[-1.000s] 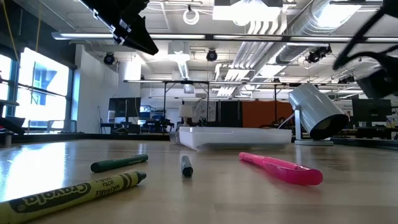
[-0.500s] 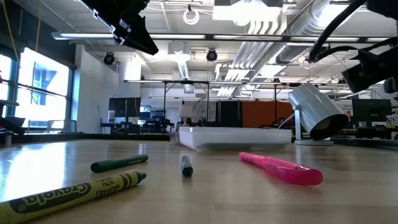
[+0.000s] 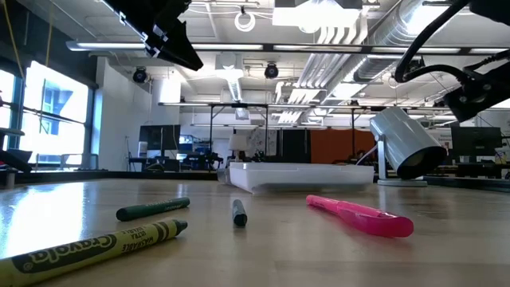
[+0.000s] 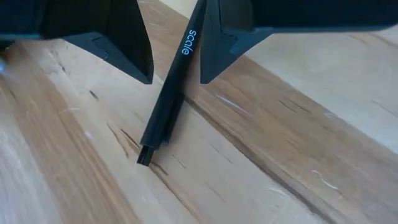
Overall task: Pick & place school supplies into a supply box
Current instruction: Put the black pen into the gray supply box
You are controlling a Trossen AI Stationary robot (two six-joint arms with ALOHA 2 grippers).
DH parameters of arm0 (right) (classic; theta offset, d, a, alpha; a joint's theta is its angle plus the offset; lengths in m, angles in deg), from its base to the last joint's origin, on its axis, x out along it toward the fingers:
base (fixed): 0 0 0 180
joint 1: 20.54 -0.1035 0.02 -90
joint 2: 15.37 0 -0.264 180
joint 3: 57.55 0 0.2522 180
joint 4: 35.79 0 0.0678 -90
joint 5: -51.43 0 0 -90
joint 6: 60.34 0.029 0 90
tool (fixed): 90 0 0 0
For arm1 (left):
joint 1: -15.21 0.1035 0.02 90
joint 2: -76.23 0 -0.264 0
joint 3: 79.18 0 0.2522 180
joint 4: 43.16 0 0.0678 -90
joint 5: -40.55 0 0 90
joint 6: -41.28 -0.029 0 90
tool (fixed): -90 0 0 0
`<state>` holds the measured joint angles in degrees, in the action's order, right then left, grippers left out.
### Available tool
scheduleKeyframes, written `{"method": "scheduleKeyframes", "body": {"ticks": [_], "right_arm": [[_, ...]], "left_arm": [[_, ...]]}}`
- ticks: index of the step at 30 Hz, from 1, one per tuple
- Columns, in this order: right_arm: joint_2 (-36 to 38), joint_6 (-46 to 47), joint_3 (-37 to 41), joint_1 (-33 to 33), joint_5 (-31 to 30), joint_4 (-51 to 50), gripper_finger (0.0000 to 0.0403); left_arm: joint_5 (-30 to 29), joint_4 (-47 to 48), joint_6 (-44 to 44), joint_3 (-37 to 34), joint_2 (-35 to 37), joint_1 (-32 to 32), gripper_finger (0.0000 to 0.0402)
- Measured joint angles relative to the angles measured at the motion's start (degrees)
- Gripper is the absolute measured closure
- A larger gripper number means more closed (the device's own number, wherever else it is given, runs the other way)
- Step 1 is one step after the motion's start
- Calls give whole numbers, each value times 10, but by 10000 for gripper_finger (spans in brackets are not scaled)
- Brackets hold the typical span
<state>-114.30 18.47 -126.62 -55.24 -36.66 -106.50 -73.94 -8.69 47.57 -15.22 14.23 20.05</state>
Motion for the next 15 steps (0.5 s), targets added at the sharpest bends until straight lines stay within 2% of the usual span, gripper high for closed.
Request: {"method": "scheduleKeyframes", "body": {"ticks": [15], "right_arm": [[-1, 24, 0, -3, 3, 7, 284]], "left_arm": [[0, 2, 0, 0, 0, 0, 252]]}}
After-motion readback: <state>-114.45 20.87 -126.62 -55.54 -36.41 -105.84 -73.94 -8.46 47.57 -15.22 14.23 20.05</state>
